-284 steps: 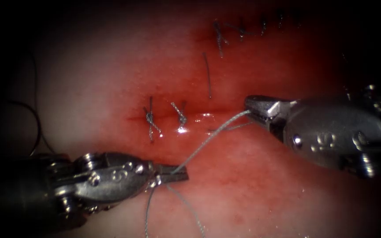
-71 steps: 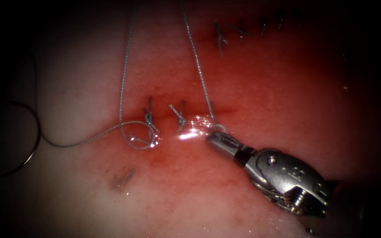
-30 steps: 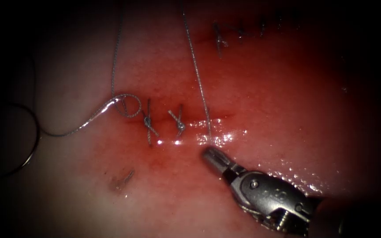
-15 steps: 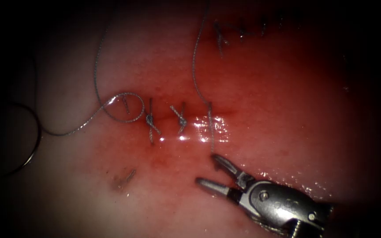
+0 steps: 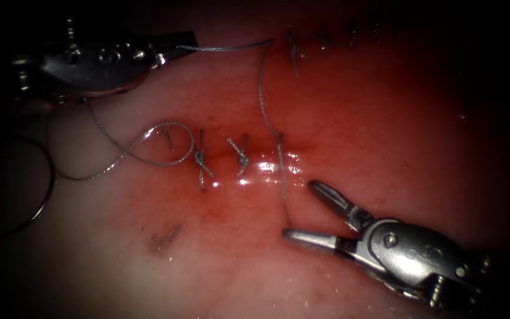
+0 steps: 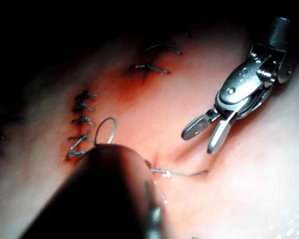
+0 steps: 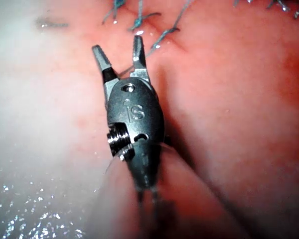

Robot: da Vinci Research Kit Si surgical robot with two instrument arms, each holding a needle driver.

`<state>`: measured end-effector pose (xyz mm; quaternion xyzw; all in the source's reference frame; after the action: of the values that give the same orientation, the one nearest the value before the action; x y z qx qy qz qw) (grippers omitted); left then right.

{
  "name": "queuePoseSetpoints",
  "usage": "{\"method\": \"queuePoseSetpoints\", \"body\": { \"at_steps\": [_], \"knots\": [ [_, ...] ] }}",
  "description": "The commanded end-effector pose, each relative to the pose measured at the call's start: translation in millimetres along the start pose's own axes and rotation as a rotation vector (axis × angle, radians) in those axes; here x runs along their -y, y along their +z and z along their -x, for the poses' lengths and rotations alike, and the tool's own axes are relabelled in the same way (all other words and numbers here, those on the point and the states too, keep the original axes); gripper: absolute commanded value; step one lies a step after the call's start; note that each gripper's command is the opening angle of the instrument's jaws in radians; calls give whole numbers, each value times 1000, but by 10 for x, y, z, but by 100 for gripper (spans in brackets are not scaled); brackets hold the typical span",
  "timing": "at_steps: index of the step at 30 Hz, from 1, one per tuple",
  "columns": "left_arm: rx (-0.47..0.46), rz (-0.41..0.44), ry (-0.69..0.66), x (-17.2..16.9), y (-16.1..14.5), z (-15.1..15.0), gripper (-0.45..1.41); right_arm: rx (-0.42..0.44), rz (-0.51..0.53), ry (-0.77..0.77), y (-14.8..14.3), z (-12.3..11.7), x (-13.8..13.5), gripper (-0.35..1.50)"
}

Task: Wound Closure

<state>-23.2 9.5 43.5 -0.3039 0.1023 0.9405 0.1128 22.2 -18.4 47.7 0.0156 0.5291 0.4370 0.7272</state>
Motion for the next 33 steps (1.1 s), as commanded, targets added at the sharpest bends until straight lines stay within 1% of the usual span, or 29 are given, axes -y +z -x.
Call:
{"method": "queuePoseSetpoints", "body": {
  "at_steps": [1,2,3,4,5,6,7,8,9,11,15,16,18,21,24,25,27,29,30,33],
  "knots": [
    [-5,-1,2,-5,6,-4,-45,-3,-25,3,20,1,-5,68],
    [-5,4,10,-10,5,-7,-45,-4,-40,3,25,0,-8,39],
    [-5,6,11,-14,4,-8,-45,-2,-53,3,30,-1,-12,22],
    [-4,8,15,-21,4,-9,-45,19,-86,-32,43,-5,-22,24],
    [-2,10,17,-23,4,-10,-45,17,-107,-56,48,-5,-26,27],
    [2,13,23,-29,4,-9,-45,4,-129,-128,61,-7,-35,29],
    [5,16,26,-33,5,-8,-45,4,-137,-134,66,-7,-38,24],
    [7,18,30,-36,6,-7,-45,6,-145,-135,71,-8,-41,14],
    [13,25,36,-41,8,-6,-45,5,-148,-135,76,-9,-45,-35],
    [32,45,55,-58,12,0,-45,-4,-122,-131,90,-14,-58,-35],
    [56,68,75,-73,19,8,-45,-75,-119,-108,99,-21,-67,-35],
    [65,75,84,-80,26,13,-45,-112,-159,-82,103,-25,-70,-35],
    [68,85,91,-86,33,16,-45,-141,-200,-80,104,-27,-73,-35],
    [72,106,112,-95,54,24,-45,-213,-325,-49,104,-29,-76,-35],
    [75,117,112,-99,66,27,-45,-252,-388,-13,101,-29,-79,-35],
    [72,124,110,-102,76,29,-45,-287,-436,32,99,-29,-80,-35],
    [73,132,112,-105,87,29,-45,-320,-512,74,97,-30,-81,-35],
    [70,151,117,-108,100,29,-45,-333,-623,95,96,-30,-82,-35],
    [61,158,114,-106,106,29,-45,-330,-700,99,93,-30,-83,-35],
    [55,164,112,-101,110,29,-45,-309,-788,100,89,-30,-86,-35]
  ]
}}
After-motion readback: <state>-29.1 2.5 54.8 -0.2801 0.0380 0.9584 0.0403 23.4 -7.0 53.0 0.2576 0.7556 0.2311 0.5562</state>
